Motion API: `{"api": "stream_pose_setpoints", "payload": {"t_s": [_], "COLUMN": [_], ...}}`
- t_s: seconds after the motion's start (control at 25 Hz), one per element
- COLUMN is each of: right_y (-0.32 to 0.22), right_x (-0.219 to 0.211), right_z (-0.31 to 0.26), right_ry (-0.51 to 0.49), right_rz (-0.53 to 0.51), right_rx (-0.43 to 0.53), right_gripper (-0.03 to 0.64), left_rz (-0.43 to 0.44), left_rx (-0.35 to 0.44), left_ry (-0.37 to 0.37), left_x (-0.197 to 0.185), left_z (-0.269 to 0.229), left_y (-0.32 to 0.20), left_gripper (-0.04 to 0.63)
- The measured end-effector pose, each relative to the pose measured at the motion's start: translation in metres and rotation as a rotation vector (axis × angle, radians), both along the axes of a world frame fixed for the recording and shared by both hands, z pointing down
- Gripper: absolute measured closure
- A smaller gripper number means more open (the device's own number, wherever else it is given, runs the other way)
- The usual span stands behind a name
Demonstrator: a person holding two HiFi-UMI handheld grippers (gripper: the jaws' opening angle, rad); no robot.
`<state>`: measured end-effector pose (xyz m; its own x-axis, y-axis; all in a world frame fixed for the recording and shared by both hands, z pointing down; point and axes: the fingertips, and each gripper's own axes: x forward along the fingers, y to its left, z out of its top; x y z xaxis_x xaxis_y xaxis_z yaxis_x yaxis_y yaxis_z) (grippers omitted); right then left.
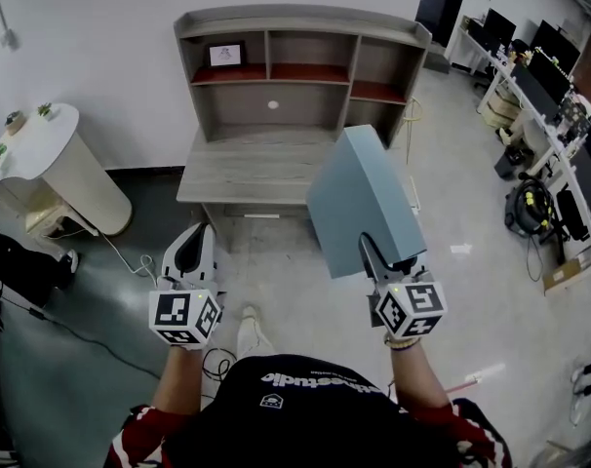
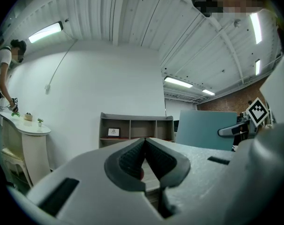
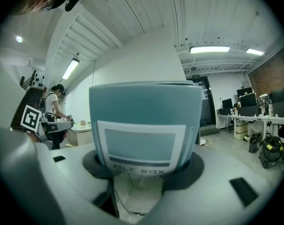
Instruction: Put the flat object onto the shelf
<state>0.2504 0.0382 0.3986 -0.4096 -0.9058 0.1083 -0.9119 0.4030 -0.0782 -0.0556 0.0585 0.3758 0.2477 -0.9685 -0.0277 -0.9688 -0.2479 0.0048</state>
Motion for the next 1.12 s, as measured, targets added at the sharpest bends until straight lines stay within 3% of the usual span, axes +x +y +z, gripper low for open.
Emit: {"api": "stream_pose_setpoints", "payload": {"t_s": [0.56,1.12], "right_y": [-0.087,-0.188], "right_x": [-0.047,-0.104], "right_z": [0.001,0.012], "right_ry": [0.018,0.028], "right_rz": [0.056,0.166], "right_rx": [-0.028,-0.047], "right_gripper": [0.35,0.349], "left_rz": [0.041,0.158], "left_rx": [-0.003,-0.003], "left_ry": [-0.003,0.006], "left_x": [-0.046,-0.094], "left_z": [-0.004,-0.007], "left_y": [-0.099,-0.225], "left_gripper": [0.589,0.589]}}
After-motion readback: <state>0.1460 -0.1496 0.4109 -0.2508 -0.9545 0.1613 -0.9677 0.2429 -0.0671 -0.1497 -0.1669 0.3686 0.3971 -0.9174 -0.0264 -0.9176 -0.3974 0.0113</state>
